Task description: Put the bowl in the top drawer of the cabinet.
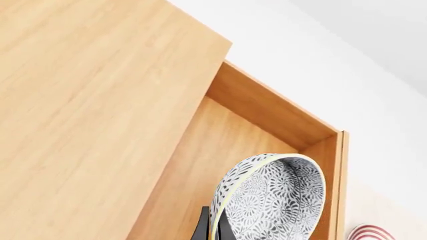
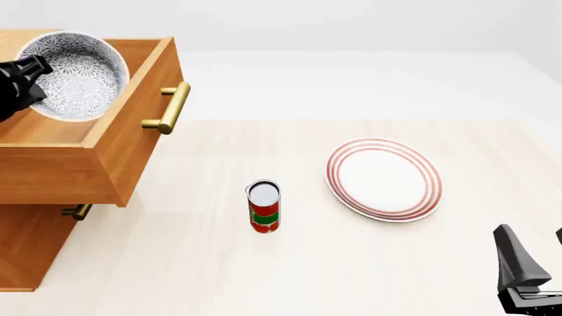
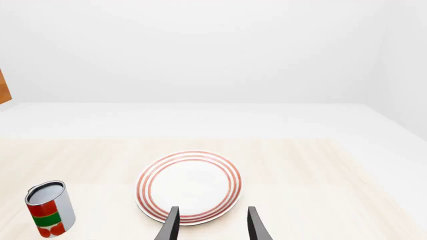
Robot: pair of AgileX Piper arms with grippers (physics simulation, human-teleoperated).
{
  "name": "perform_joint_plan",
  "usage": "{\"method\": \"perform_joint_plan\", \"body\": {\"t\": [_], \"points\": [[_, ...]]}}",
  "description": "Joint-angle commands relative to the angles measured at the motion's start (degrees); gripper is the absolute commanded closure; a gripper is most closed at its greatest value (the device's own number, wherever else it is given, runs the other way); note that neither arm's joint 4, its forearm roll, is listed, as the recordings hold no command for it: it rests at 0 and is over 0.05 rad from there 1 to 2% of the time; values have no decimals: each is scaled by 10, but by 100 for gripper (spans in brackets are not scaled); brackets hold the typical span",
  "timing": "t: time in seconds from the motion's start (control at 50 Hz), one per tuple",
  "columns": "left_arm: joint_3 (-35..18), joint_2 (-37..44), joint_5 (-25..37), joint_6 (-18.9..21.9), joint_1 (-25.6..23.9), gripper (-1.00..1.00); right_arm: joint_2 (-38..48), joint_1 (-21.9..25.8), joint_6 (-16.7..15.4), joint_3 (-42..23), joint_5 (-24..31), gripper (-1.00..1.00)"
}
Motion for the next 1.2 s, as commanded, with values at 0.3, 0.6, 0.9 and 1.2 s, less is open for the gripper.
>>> {"method": "perform_joint_plan", "body": {"t": [0.3,0.6,0.9,1.2], "points": [[5,8,-12,4,3,100,3,0,1,0,-3,-100],[12,14,-19,6,4,100,0,0,0,0,0,-100],[18,23,-27,9,6,100,0,0,-1,-1,1,-100],[21,26,-30,10,7,100,0,0,1,-1,1,-100]]}}
